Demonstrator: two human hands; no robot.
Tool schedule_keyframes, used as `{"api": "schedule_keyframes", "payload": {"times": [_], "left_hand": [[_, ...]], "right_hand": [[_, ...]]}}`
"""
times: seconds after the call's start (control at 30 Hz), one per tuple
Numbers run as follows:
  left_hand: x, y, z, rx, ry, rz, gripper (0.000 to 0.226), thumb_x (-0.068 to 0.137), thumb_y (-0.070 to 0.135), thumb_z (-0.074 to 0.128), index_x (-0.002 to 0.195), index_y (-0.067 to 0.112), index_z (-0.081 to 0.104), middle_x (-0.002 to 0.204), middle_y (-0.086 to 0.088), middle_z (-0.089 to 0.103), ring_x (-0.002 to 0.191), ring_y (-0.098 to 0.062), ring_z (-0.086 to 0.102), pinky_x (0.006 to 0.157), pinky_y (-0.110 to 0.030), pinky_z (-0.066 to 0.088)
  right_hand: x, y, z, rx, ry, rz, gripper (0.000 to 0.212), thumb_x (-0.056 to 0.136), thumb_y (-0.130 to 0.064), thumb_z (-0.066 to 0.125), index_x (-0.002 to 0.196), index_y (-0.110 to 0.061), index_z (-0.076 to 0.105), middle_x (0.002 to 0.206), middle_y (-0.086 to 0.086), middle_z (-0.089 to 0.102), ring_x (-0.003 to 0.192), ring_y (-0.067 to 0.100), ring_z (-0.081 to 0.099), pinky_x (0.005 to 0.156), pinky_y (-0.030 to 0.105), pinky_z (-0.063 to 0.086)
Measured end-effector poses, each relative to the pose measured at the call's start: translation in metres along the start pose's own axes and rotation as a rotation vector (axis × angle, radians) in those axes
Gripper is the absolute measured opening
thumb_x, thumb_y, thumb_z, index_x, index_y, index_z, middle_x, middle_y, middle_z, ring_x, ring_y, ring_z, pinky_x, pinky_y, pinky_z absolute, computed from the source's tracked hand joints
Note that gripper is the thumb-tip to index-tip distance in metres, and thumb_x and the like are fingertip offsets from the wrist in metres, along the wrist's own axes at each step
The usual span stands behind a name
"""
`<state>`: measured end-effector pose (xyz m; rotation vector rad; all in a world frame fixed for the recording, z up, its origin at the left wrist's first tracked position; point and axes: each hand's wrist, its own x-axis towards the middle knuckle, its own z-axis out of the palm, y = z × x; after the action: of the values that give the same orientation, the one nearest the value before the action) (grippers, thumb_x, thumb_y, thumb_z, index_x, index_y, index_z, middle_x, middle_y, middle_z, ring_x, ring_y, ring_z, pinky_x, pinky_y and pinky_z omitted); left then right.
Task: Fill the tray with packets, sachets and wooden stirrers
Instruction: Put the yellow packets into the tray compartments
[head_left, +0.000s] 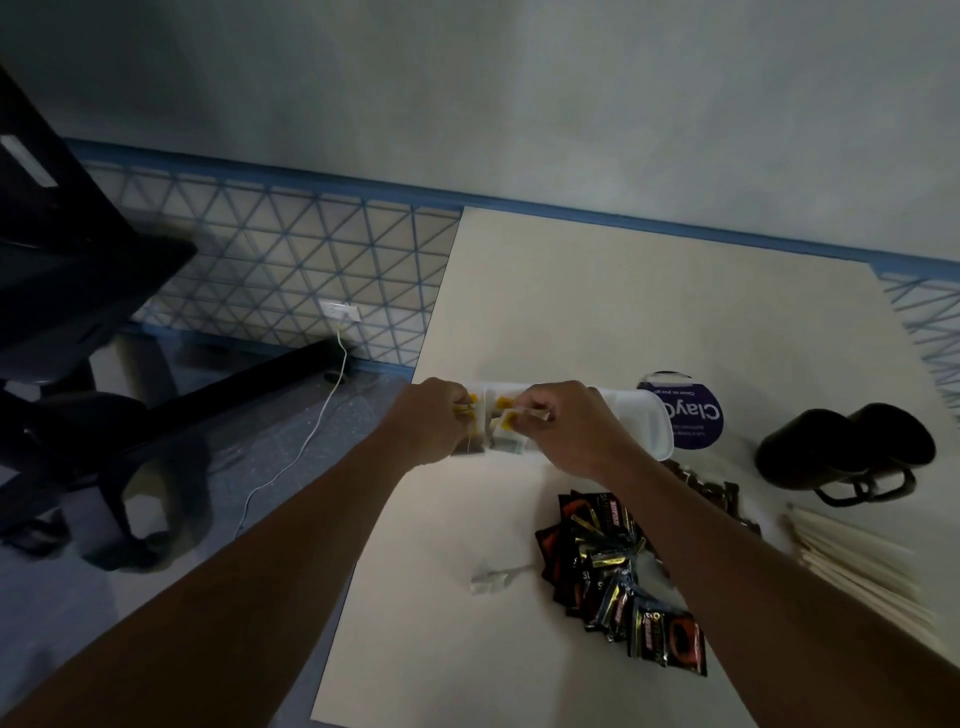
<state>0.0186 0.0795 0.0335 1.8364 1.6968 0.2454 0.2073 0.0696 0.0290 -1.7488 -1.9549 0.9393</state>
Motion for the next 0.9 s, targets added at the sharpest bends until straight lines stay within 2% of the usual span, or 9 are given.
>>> {"api": "schedule_keyframes", "payload": {"times": [0.07,0.13,0.23,0.33,0.43,0.53,0.6,0.77,0.9], "left_hand": [[0.004,-0.001,0.003,0.005,-0.034,-0.019,0.024,0.093,0.017,0.056,0.113,0.009,0.067,0.107,-0.014,0.069,0.098,-0.030,0.063,0.067,-0.024,0.038],[0.008,-0.003,0.005,-0.004,-0.068,-0.040,0.027,0.095,0.017,0.053,0.118,0.011,0.065,0.110,-0.016,0.067,0.099,-0.032,0.062,0.067,-0.025,0.040],[0.014,-0.005,0.008,0.003,-0.097,-0.062,0.029,0.095,0.015,0.049,0.121,0.013,0.062,0.112,-0.016,0.065,0.097,-0.031,0.062,0.066,-0.026,0.042],[0.021,-0.006,0.011,-0.008,-0.088,-0.085,0.031,0.094,0.015,0.049,0.122,0.015,0.063,0.110,-0.016,0.066,0.089,-0.029,0.061,0.057,-0.024,0.040],[0.026,-0.008,0.013,0.006,-0.064,-0.081,0.027,0.092,0.014,0.051,0.114,0.014,0.066,0.102,-0.014,0.068,0.089,-0.029,0.062,0.054,-0.023,0.036],[0.032,-0.011,0.015,0.002,-0.024,-0.089,0.022,0.089,0.013,0.053,0.104,0.015,0.069,0.086,-0.010,0.067,0.078,-0.026,0.062,0.048,-0.020,0.033],[0.036,-0.014,0.018,0.006,-0.002,-0.094,0.021,0.088,0.013,0.056,0.104,0.016,0.071,0.086,-0.010,0.068,0.075,-0.025,0.062,0.050,-0.020,0.036],[0.041,-0.021,0.026,0.095,0.014,-0.118,0.024,0.085,0.011,0.060,0.103,0.017,0.074,0.090,-0.011,0.071,0.082,-0.028,0.067,0.061,-0.028,0.045],[0.041,-0.025,0.036,0.203,-0.012,-0.140,0.023,0.082,0.023,0.064,0.102,0.015,0.071,0.093,-0.009,0.067,0.086,-0.029,0.065,0.063,-0.032,0.048]], "right_hand": [[0.006,0.001,0.005,0.022,-0.027,0.020,0.015,0.092,-0.028,0.067,0.095,-0.015,0.076,0.093,-0.002,0.075,0.090,0.014,0.065,0.075,0.025,0.047],[0.012,0.003,0.008,0.039,-0.056,0.058,0.017,0.093,-0.027,0.065,0.092,-0.012,0.074,0.086,0.005,0.073,0.084,0.020,0.065,0.070,0.028,0.049],[0.019,0.006,0.012,0.035,-0.094,0.093,0.012,0.094,-0.026,0.062,0.093,-0.019,0.073,0.075,-0.002,0.067,0.065,0.008,0.056,0.049,0.011,0.036],[0.026,0.009,0.015,0.033,-0.100,0.119,0.014,0.094,-0.021,0.059,0.092,-0.020,0.073,0.075,0.002,0.069,0.058,0.007,0.054,0.043,0.010,0.036],[0.033,0.009,0.017,-0.008,-0.075,0.125,0.014,0.094,-0.022,0.059,0.093,-0.024,0.073,0.077,0.000,0.068,0.063,0.010,0.058,0.050,0.015,0.040],[0.038,0.011,0.022,-0.093,-0.070,0.128,0.014,0.090,-0.024,0.059,0.095,-0.030,0.070,0.087,0.000,0.069,0.078,0.019,0.065,0.068,0.032,0.054],[0.038,0.010,0.023,-0.174,-0.079,0.112,0.017,0.088,-0.026,0.059,0.101,-0.032,0.068,0.095,0.002,0.069,0.087,0.024,0.064,0.077,0.040,0.057],[0.035,0.006,0.026,-0.334,-0.112,0.048,0.019,0.090,-0.026,0.059,0.105,-0.032,0.070,0.104,0.003,0.067,0.095,0.026,0.063,0.076,0.033,0.051],[0.033,0.004,0.029,-0.395,-0.178,0.042,0.027,0.090,-0.025,0.059,0.110,-0.037,0.071,0.109,0.004,0.065,0.098,0.027,0.064,0.075,0.026,0.044]]}}
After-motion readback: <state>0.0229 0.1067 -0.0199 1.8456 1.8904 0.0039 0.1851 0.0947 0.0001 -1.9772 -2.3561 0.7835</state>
